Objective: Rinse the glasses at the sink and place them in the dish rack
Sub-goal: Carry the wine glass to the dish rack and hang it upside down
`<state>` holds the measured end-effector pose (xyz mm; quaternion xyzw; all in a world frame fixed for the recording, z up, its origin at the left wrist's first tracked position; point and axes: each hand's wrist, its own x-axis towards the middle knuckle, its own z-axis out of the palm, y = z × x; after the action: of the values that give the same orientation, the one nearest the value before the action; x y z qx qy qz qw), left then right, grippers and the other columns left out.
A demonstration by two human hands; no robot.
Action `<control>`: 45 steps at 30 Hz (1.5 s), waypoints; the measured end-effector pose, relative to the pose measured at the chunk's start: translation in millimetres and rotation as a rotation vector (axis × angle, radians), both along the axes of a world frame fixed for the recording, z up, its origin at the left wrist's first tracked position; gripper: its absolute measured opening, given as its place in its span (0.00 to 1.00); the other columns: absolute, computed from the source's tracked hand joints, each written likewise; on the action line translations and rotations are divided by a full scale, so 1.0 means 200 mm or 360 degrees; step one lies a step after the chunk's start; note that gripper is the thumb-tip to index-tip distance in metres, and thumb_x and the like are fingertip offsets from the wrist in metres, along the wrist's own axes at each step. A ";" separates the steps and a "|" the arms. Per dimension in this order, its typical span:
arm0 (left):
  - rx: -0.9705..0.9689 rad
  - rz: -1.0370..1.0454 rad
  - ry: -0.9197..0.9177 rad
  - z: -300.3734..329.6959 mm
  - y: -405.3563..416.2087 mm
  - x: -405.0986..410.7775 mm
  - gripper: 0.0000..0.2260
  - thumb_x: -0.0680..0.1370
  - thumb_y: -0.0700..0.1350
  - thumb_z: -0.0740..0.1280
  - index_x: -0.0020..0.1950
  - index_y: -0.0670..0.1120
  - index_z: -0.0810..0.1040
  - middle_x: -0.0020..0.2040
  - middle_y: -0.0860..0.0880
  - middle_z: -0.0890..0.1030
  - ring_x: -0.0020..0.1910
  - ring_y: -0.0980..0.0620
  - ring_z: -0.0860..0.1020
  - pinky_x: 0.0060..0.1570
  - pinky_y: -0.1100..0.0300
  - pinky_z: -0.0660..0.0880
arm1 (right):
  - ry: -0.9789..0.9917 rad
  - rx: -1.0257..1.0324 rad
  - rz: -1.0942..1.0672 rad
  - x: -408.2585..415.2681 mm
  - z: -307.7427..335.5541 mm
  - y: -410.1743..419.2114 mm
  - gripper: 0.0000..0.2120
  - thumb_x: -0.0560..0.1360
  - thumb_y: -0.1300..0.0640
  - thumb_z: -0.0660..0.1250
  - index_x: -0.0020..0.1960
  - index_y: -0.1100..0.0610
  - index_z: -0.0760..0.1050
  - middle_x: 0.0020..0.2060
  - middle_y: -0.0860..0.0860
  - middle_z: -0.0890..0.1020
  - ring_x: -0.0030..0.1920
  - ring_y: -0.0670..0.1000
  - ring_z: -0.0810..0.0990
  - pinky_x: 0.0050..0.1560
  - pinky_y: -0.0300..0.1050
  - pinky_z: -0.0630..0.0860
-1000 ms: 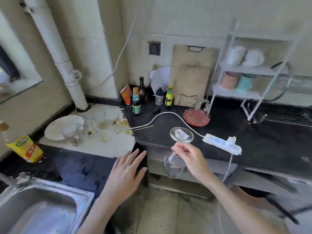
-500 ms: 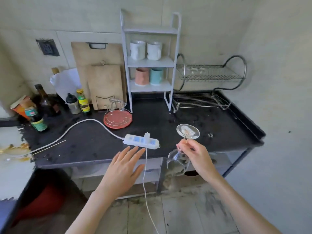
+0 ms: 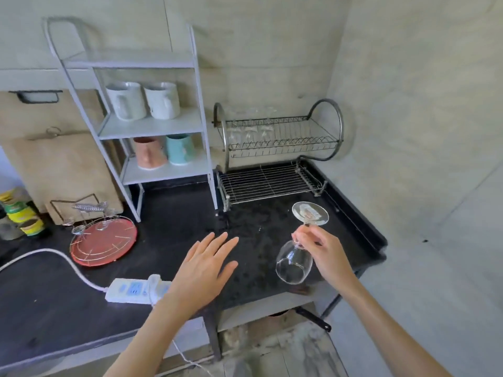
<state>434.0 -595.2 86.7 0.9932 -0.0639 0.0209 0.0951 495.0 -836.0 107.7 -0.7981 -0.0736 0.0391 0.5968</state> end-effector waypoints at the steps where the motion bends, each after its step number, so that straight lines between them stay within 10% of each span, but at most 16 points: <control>1: -0.0009 -0.0016 0.0021 -0.01 -0.03 0.10 0.26 0.79 0.60 0.44 0.67 0.51 0.71 0.64 0.49 0.76 0.65 0.44 0.73 0.61 0.47 0.69 | -0.0002 -0.0012 -0.0001 0.09 0.00 -0.03 0.06 0.77 0.58 0.65 0.43 0.56 0.79 0.39 0.49 0.82 0.43 0.44 0.81 0.49 0.35 0.76; 15: 0.0052 -0.0080 -0.0055 0.13 -0.18 1.39 0.24 0.81 0.54 0.51 0.76 0.55 0.47 0.77 0.49 0.43 0.75 0.47 0.39 0.67 0.55 0.35 | -0.0302 -0.0124 -0.0009 1.36 0.28 -0.11 0.08 0.76 0.58 0.65 0.51 0.59 0.80 0.46 0.49 0.83 0.45 0.38 0.80 0.47 0.26 0.72; 20: 0.0225 0.0042 -0.0091 0.10 -0.19 1.68 0.25 0.81 0.56 0.49 0.76 0.56 0.45 0.77 0.48 0.44 0.75 0.45 0.40 0.69 0.49 0.37 | -0.0415 -0.0122 0.0061 1.78 0.41 -0.05 0.10 0.77 0.56 0.63 0.56 0.58 0.78 0.45 0.44 0.81 0.45 0.36 0.77 0.46 0.22 0.71; 27: 0.0389 0.0248 -0.0144 0.00 -0.21 1.76 0.26 0.75 0.58 0.51 0.73 0.53 0.60 0.69 0.44 0.71 0.67 0.41 0.69 0.67 0.42 0.61 | -0.0377 -0.0199 0.0131 2.30 0.38 0.07 0.14 0.78 0.54 0.62 0.61 0.59 0.76 0.54 0.47 0.79 0.53 0.43 0.76 0.46 0.24 0.69; 30: 0.0424 0.0281 -0.0182 -0.02 -0.21 1.77 0.26 0.75 0.58 0.51 0.73 0.54 0.59 0.70 0.46 0.70 0.68 0.43 0.69 0.67 0.42 0.62 | -0.0275 -0.0232 0.0206 2.42 0.28 0.12 0.13 0.78 0.55 0.63 0.60 0.59 0.77 0.56 0.50 0.81 0.57 0.48 0.78 0.59 0.36 0.71; 45: 0.0261 0.0324 -0.0168 -0.03 -0.22 1.77 0.25 0.77 0.59 0.51 0.74 0.57 0.56 0.74 0.49 0.61 0.73 0.47 0.57 0.70 0.50 0.41 | -0.0239 -0.0295 0.0344 2.52 0.14 0.17 0.15 0.78 0.56 0.64 0.62 0.60 0.75 0.58 0.53 0.80 0.55 0.45 0.76 0.56 0.35 0.68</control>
<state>788.1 -639.6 80.4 0.9965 0.0306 0.0774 0.0075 999.9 -802.1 136.3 -0.8378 -0.1994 0.0500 0.5058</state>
